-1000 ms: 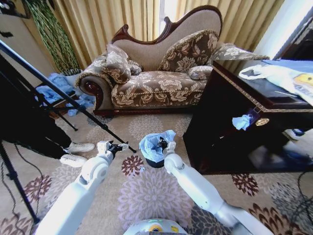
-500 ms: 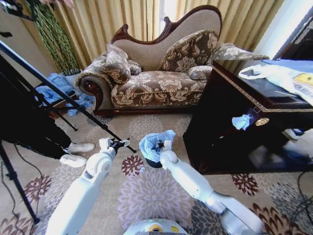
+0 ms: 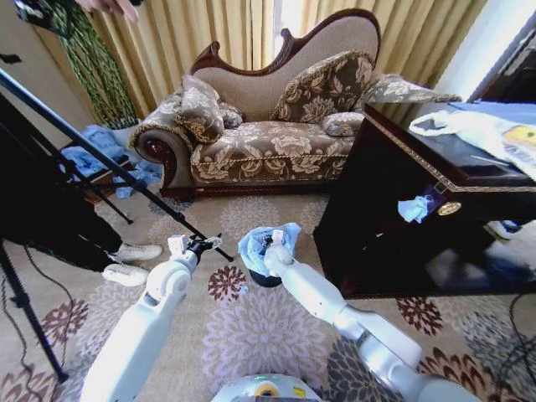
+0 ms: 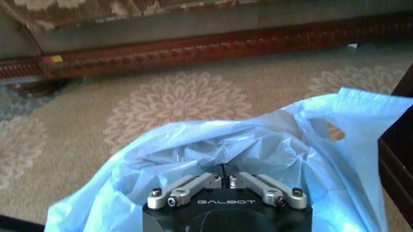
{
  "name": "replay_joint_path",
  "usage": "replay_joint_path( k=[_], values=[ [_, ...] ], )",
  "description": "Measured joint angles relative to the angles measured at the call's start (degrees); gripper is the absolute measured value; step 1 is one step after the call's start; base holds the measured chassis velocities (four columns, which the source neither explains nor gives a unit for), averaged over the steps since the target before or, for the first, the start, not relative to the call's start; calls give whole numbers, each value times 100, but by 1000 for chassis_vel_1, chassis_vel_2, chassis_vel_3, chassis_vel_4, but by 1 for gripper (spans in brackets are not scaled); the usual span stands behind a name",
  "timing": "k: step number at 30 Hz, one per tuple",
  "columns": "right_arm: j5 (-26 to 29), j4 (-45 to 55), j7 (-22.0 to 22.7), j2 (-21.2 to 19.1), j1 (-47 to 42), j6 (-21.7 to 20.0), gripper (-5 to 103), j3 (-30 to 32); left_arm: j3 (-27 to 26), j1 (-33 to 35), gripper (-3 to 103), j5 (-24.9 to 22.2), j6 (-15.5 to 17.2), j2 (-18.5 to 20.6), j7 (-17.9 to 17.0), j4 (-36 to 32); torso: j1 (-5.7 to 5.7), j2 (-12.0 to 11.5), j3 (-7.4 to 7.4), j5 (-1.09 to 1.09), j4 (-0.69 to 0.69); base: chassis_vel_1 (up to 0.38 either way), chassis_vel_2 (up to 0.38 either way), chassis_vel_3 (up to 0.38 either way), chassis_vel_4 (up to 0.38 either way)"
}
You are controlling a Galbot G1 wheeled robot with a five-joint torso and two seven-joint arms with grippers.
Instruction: Place a garbage bag over the trash bin.
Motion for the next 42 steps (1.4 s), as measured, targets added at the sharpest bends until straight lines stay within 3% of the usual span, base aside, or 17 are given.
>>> replay_joint_path(
  k=[16, 27, 31, 34, 40, 42],
  values=[
    [-430, -1093, -456, 327, 39, 104, 0, -19, 8, 6, 100, 174, -223, -80, 178, 36, 0, 0, 0, 0, -1, 0, 0, 0, 0],
    [-323, -1311, -328, 478, 118, -13, 0, -63, 3, -47, 100, 182, -291, -111, 179, 65, -1, 0, 0, 0, 0, 0, 0, 0, 0],
    [-21, -1194, -94, 452, 223, -296, 0, -83, 3, -42, 100, 191, -299, -140, 182, 67, 0, 0, 0, 0, 0, 0, 0, 0, 0],
    [508, -1110, 272, 407, 367, -623, 0, -161, 3, -44, 100, 199, -318, -171, 188, 74, -1, 0, 0, 0, 0, 0, 0, 0, 0],
    [1050, -1107, 566, 388, 477, -902, 0, -198, -11, -58, 100, 202, -338, -190, 196, 80, 0, 0, 0, 1, 0, 0, 0, 0, 0],
    [1507, -1073, 798, 388, 555, -1061, 0, -201, -43, -29, 100, 204, -366, -197, 207, 91, 0, 0, 0, 1, 0, 0, 0, 0, 0]
  ],
)
